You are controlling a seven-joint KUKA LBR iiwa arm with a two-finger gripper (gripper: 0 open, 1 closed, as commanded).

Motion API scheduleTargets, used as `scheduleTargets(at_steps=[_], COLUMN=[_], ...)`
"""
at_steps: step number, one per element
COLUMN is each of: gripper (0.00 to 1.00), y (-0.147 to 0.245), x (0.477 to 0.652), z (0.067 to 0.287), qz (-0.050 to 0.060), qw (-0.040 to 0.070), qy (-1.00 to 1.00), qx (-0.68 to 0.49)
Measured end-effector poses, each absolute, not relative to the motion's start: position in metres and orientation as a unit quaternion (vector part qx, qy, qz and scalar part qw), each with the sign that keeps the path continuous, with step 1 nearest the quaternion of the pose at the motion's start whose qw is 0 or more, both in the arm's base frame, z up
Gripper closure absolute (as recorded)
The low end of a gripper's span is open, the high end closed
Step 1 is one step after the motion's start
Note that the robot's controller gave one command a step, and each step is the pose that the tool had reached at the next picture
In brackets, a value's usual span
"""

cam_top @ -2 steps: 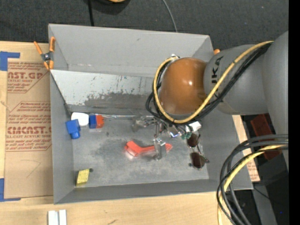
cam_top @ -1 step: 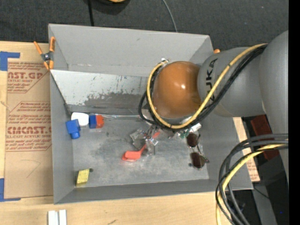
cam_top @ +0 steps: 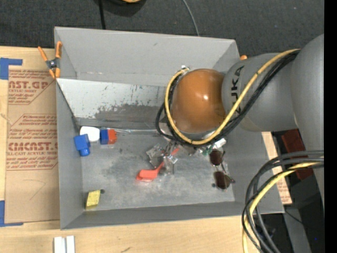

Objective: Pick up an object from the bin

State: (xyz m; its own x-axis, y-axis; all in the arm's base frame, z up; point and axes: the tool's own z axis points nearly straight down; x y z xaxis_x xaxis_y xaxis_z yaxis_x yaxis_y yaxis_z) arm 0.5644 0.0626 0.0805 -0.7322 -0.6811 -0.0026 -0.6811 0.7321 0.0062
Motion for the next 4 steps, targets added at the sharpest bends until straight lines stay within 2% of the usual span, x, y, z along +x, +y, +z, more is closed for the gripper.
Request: scheduleTargets(at_steps=[1,2,3,4], gripper=[1.0,1.0,1.0,1.0], y=[0.066,0.067,0.073,0.094], x=[0.566,0.57,0.565,0.553], z=[0.127,0.16,0.187,0.278], qz=[0.004,0.003,0.004,0.004], qw=[-0.002,0.002,-0.001,0.004], qy=[0.933,0.934,0.931,0.925], qx=[-0.359,-0.357,-0.366,-0.38])
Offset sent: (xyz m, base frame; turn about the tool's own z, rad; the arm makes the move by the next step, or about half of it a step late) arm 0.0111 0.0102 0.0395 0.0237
